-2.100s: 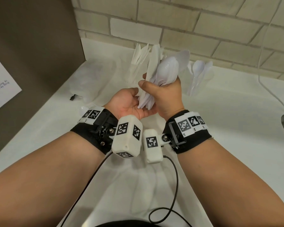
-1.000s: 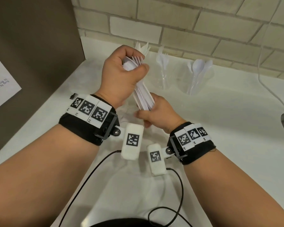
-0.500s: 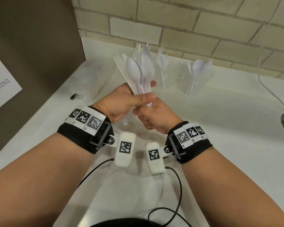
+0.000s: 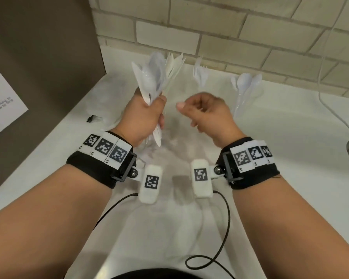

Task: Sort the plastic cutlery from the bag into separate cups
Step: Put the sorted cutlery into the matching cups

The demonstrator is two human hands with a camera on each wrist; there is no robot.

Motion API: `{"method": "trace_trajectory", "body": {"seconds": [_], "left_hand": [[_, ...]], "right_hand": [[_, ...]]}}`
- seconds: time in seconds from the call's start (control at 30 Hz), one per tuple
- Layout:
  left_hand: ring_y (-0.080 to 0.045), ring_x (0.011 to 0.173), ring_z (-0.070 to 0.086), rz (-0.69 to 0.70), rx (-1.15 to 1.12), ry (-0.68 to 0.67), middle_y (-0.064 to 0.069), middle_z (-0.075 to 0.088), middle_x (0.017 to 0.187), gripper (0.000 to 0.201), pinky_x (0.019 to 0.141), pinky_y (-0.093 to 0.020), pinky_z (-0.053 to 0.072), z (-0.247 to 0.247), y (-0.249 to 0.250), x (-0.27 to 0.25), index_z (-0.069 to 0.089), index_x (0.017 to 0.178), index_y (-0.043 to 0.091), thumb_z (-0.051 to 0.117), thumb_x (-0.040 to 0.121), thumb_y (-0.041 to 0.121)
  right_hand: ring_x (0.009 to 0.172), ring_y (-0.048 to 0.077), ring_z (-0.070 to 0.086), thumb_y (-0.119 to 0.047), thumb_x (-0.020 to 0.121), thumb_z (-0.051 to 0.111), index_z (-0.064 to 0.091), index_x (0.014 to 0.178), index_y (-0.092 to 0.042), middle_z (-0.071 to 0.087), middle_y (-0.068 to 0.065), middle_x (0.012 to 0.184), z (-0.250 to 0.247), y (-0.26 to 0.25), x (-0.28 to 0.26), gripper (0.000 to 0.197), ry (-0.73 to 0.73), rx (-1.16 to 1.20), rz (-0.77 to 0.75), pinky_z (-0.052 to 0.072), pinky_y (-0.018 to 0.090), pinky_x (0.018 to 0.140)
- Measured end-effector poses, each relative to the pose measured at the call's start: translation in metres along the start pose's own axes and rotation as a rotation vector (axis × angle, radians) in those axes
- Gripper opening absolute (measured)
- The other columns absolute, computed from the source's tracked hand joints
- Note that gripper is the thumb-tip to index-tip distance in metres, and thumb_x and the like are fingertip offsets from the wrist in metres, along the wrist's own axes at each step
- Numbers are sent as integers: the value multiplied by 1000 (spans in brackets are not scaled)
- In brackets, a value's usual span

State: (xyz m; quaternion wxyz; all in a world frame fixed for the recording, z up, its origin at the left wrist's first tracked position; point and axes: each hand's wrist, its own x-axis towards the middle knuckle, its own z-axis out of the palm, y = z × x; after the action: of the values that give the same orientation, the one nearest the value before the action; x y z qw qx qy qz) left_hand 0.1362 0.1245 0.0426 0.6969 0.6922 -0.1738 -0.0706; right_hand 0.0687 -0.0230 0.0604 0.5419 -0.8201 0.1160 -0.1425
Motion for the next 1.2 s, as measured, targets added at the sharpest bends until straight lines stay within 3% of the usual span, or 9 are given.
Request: {"method": "trace_trajectory", "body": {"seconds": [0.07, 0.13, 0.27, 0.4, 0.57, 0.67, 0.8, 1.03, 1.2], "left_hand": [[-23, 56, 55, 19, 176, -16, -9, 57, 77, 28, 60, -44, 52, 2, -5, 1, 49, 110, 12, 53, 88, 28], [-22, 66, 59, 36, 334, -17, -1, 57, 81, 34, 63, -38, 52, 5, -7, 1, 44, 114, 14, 55, 88, 31], [-13, 68, 52, 54, 555, -2, 4, 53, 85, 42, 51, -20, 37, 9, -7, 0, 38, 125, 8, 55, 92, 29], [0, 62, 45, 85, 594, 15, 7, 48, 81, 43, 49, -3, 36, 8, -11, -1, 39, 122, 5, 60, 90, 25], [-15, 65, 51, 143, 666, 26, 4, 47, 75, 46, 46, -17, 32, 13, -15, -6, 34, 124, 3, 59, 91, 23], [-17, 76, 49, 168, 640, 21, 1, 50, 93, 48, 54, -20, 29, 16, -16, -7, 35, 126, 2, 60, 90, 19], [-18, 76, 50, 150, 636, 7, -1, 52, 92, 48, 56, -17, 30, 14, -16, -6, 35, 125, 2, 61, 89, 20], [-22, 84, 55, 88, 664, 15, -4, 54, 97, 53, 65, -22, 35, 15, -17, -8, 31, 133, 1, 57, 91, 21], [-13, 81, 47, 89, 660, 26, 1, 46, 96, 54, 64, -16, 32, 16, -17, -8, 31, 133, 1, 58, 91, 22]], "right_hand": [[61, 8, 51, -31, 73, 80, 62, 75, -26, 58, -7, 68, -2, -13, 6, 18, 101, 55, -144, 44, 26, 58], [55, 7, 47, -27, 72, 81, 63, 79, -27, 54, -7, 65, 0, -27, 8, 19, 72, 61, -246, 42, 26, 58], [56, 3, 47, -32, 67, 85, 57, 90, -23, 52, -7, 65, 10, -40, 11, 37, 95, -113, -279, 44, 20, 58], [55, 2, 42, -27, 76, 78, 59, 97, -23, 42, -12, 62, 12, -35, 13, 28, 121, -244, -260, 39, 17, 59], [61, -4, 38, -54, 68, 78, 63, 105, -16, 37, -18, 71, 15, -36, 12, 55, 91, -349, -207, 28, 12, 55], [61, -2, 41, -40, 72, 80, 67, 102, -11, 40, -16, 70, 17, -36, 14, 43, 115, -230, -151, 34, 15, 61], [62, 3, 49, -21, 74, 81, 66, 83, -15, 50, -10, 67, 15, -37, 11, 18, 135, 38, -11, 42, 17, 65], [65, 14, 53, -18, 79, 76, 59, 65, -21, 56, -4, 67, 17, -35, 9, 22, 188, 118, -7, 49, 32, 66], [67, 26, 53, -19, 87, 64, 49, 64, -22, 52, 8, 70, 22, -33, 7, 28, 191, 50, -45, 50, 43, 65]]}}
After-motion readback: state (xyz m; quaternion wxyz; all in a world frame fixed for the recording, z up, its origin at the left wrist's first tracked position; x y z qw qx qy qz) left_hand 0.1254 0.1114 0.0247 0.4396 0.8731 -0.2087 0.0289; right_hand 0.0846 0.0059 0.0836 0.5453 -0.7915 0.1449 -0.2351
